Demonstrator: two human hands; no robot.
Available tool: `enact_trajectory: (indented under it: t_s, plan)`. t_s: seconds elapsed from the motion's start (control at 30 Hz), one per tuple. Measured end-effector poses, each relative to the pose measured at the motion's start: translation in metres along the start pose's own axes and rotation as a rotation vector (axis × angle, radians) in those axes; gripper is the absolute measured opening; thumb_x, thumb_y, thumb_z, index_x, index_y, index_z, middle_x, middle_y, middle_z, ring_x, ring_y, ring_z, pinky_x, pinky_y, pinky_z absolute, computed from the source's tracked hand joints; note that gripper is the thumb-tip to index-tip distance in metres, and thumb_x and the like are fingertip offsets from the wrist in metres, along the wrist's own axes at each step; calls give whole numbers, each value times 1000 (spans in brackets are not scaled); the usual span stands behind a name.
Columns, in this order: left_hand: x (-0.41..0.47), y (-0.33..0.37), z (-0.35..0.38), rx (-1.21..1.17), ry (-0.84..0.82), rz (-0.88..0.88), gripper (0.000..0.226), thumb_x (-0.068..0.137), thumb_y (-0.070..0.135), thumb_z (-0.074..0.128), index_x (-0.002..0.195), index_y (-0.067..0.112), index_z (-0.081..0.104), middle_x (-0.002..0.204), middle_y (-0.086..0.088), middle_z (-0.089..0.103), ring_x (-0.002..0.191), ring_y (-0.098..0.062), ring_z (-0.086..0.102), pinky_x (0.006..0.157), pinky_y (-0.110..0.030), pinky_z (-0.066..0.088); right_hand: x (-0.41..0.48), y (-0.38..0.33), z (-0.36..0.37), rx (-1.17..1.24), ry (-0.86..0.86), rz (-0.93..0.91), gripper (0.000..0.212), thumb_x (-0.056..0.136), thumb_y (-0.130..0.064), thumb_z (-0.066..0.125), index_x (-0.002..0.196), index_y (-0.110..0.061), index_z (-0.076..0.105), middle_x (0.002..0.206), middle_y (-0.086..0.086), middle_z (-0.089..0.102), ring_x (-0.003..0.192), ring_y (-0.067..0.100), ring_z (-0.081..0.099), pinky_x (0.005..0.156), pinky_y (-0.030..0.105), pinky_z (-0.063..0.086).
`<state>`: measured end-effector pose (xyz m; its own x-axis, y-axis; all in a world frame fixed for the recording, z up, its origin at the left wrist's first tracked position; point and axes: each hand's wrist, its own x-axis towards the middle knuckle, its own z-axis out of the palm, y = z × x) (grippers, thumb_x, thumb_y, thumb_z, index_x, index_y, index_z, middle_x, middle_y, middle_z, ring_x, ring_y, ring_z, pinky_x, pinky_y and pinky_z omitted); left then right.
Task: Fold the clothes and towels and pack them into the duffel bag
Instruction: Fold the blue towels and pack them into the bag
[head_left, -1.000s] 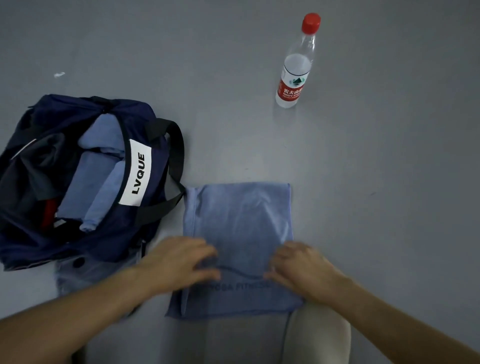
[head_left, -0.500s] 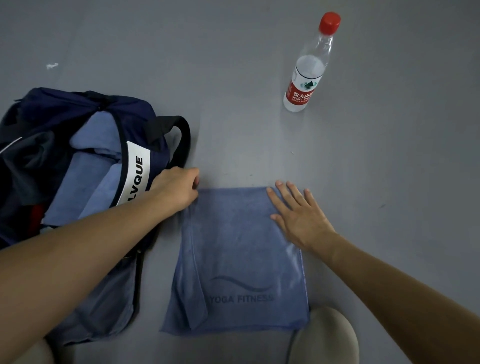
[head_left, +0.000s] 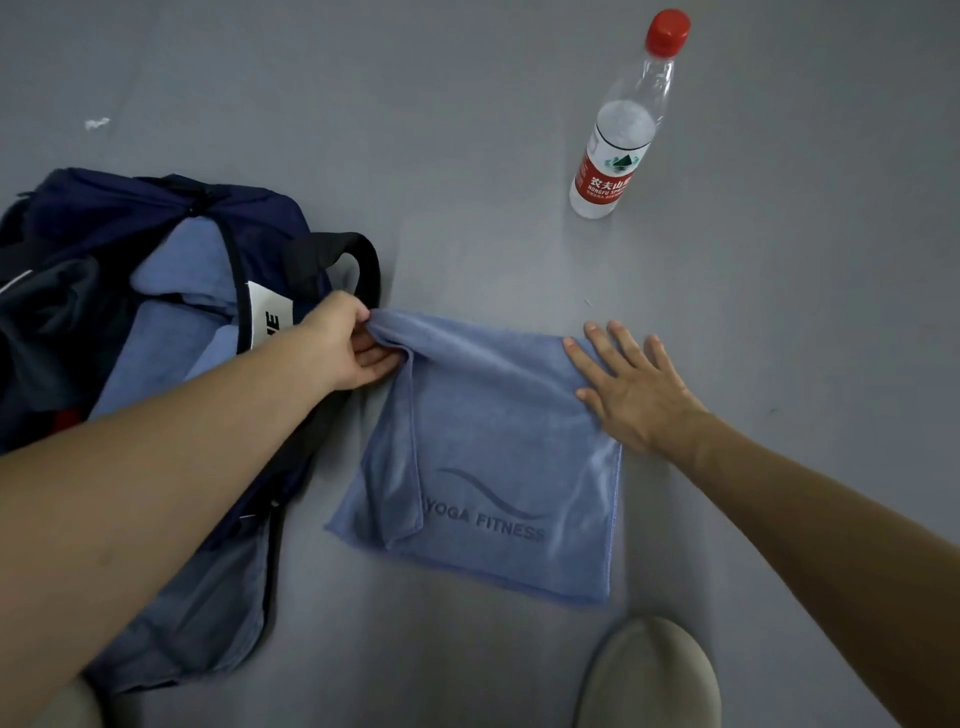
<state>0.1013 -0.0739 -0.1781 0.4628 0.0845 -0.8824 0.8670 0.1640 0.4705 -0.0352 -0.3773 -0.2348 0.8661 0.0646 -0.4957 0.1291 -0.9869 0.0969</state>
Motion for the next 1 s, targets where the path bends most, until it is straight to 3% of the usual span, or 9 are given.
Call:
enact_trajectory:
  t_s: [0.13,0.3,0.37,0.43,0.5,0.63,0.73,0.9,1.0]
  plan:
    - [8,-6,2,166,72,108,17,100,18,49,86,14,57,77,-2,59,72,-17,61,62,-33,53,-1,-1,-3,9,-19,34,62,102,-53,0,155,-30,-21,166,2,-16,153,28,-12,121,55,6]
    - [16,-19,1,765,166,628,27,98,47,56,105,21,60,94,6,64,87,-15,61,79,-35,52,-21,-24,7,120,193,49,73,99,-59,7,160,-19,12,167,9,11,153,32,11,121,55,17]
    - [11,-32,-6,1095,234,1001,25,97,40,58,111,20,57,102,5,58,90,-16,57,79,-34,47,-35,-43,17,138,237,-20,72,101,-58,15,159,-15,17,166,11,12,153,32,10,121,54,18]
    - [5,-55,-13,1396,71,1410,21,95,21,60,115,15,60,110,-3,58,98,-26,58,85,-39,48,-51,-67,32,159,262,-100,72,101,-58,23,158,-14,21,166,12,14,153,31,10,121,53,19]
    - [10,-86,-19,1626,-205,1562,39,93,11,61,132,11,58,131,-10,56,122,-33,55,104,-43,45,-66,-88,46,183,265,-130,74,101,-59,28,158,-14,21,166,10,14,154,29,8,121,52,17]
    - [15,-119,-34,1828,-247,1297,67,99,24,43,161,21,16,167,-9,11,155,-28,8,125,-46,9,-78,-92,61,172,200,-123,80,100,-69,22,160,-18,10,167,6,5,154,26,0,121,54,18]
    - [10,-121,-41,1862,-188,1176,78,92,23,39,161,26,1,168,-7,-8,155,-25,-10,124,-53,7,-67,-69,58,102,186,-216,81,98,-72,22,160,-21,10,167,4,7,154,28,2,119,58,21]
    - [-10,-133,-57,1943,-218,1015,95,92,25,48,155,36,-22,157,1,-41,146,-23,-36,123,-46,-11,-39,-24,36,-13,161,-325,86,94,-79,21,160,-27,3,168,2,2,154,26,-2,121,58,16]
    - [-16,-134,-74,1992,-278,1010,97,90,33,47,152,38,-28,154,1,-46,142,-24,-43,121,-47,-17,-43,-27,32,6,151,-352,89,93,-80,23,160,-25,4,168,4,3,154,26,-2,121,58,13]
